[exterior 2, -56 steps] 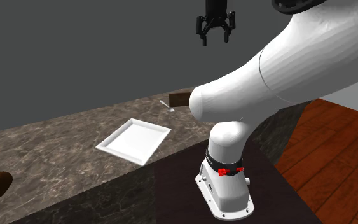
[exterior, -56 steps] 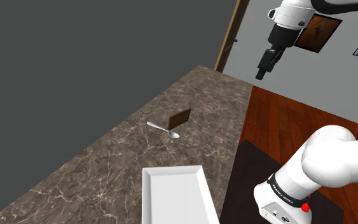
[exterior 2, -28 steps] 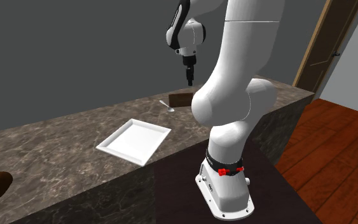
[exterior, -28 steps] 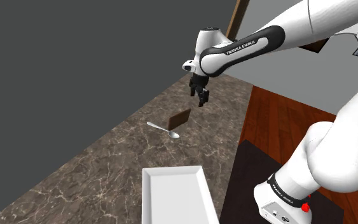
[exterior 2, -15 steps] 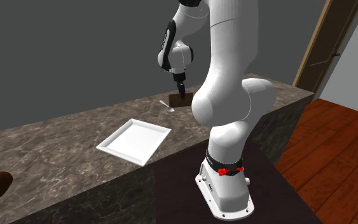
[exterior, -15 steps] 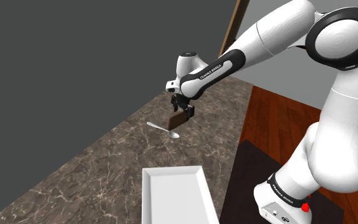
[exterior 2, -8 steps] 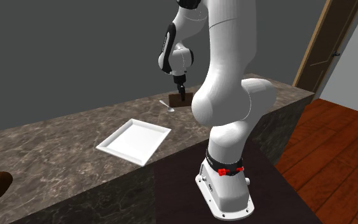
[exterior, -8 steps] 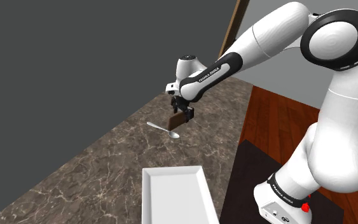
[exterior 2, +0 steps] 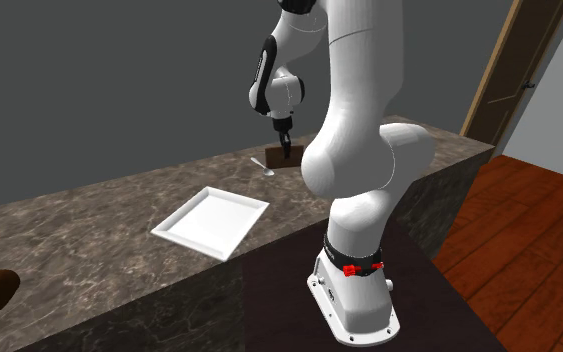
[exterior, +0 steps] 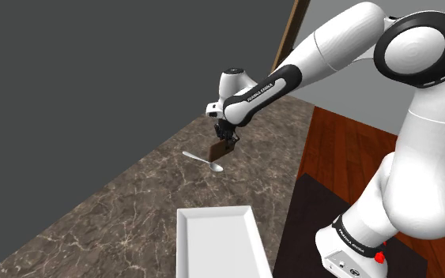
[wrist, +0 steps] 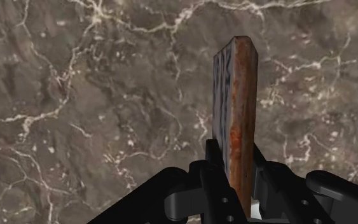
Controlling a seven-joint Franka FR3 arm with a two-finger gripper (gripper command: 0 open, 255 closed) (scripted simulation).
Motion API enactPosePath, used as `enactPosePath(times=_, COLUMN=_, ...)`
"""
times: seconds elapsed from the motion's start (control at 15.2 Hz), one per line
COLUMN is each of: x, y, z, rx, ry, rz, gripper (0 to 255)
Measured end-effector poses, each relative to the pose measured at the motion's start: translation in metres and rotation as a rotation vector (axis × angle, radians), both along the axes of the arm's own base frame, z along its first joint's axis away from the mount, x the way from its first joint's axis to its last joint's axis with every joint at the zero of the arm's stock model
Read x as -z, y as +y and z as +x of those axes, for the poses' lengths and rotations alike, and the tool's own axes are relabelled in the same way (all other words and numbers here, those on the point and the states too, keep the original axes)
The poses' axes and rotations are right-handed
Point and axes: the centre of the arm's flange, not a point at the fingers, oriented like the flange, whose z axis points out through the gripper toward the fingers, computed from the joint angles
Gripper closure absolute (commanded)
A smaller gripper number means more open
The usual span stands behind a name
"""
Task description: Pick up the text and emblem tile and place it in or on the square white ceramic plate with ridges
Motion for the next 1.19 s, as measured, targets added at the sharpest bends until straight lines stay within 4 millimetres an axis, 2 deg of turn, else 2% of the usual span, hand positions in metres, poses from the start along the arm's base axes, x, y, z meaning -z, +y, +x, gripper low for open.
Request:
enactPosePath(times=0.33, x=-0.002, y=0.000, z=-0.001, rx=0.001, ry=0.001, rz=0.000, gripper=255)
enactPosePath(times=1.19, x=-0.068, y=0.000, z=-0.001, rx=0.000, ry=0.001, rz=0.000, gripper=255)
